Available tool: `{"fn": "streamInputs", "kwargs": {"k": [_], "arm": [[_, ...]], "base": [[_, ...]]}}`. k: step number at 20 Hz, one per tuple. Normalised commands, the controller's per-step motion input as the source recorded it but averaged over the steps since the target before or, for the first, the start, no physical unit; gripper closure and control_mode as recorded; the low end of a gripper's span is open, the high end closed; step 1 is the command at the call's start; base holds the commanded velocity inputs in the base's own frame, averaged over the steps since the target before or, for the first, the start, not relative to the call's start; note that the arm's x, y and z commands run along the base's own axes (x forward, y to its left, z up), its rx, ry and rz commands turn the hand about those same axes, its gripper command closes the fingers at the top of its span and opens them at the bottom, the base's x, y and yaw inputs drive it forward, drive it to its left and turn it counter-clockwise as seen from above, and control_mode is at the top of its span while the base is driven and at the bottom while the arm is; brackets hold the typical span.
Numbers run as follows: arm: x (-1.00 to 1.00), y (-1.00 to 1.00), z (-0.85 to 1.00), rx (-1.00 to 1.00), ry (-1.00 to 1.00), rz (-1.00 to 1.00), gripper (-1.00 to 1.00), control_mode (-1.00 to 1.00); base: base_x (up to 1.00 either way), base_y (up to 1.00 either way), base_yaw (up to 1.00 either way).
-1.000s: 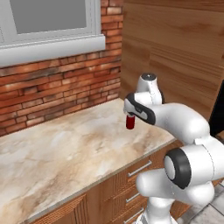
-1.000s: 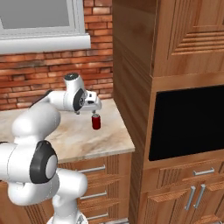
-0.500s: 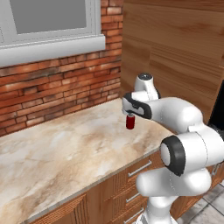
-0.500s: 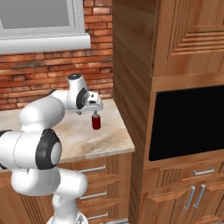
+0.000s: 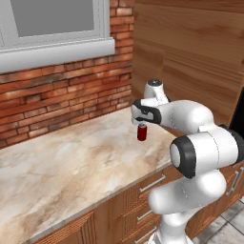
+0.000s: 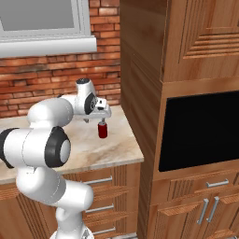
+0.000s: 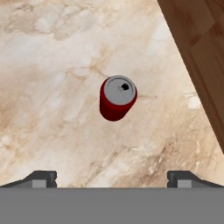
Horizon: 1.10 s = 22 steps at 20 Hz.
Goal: Four empty soda cans are scattered around the kitchen. Gather all the cans and cluster them next to the stove for recycling.
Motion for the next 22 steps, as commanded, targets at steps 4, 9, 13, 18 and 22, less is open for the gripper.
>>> {"fn": "streamInputs", "kwargs": {"k": [4,9,13,18,22], "arm": [[0.15,0.00,-0.14,0.00,0.02,0.00,-1.00,-1.00],[0.19,0.00,-0.08,0.00,0.01,0.00,-1.00,-1.00],[0.16,0.00,-0.08,0.00,0.01,0.00,-1.00,-1.00],[0.15,0.00,-0.10,0.00,0.01,0.00,-1.00,-1.00],[0.14,0.00,-0.14,0.00,0.00,0.00,-1.00,-1.00]], "base": [[0.00,0.00,0.00],[0.00,0.00,0.00],[0.00,0.00,0.00],[0.00,0.00,0.00],[0.00,0.00,0.00]]}}
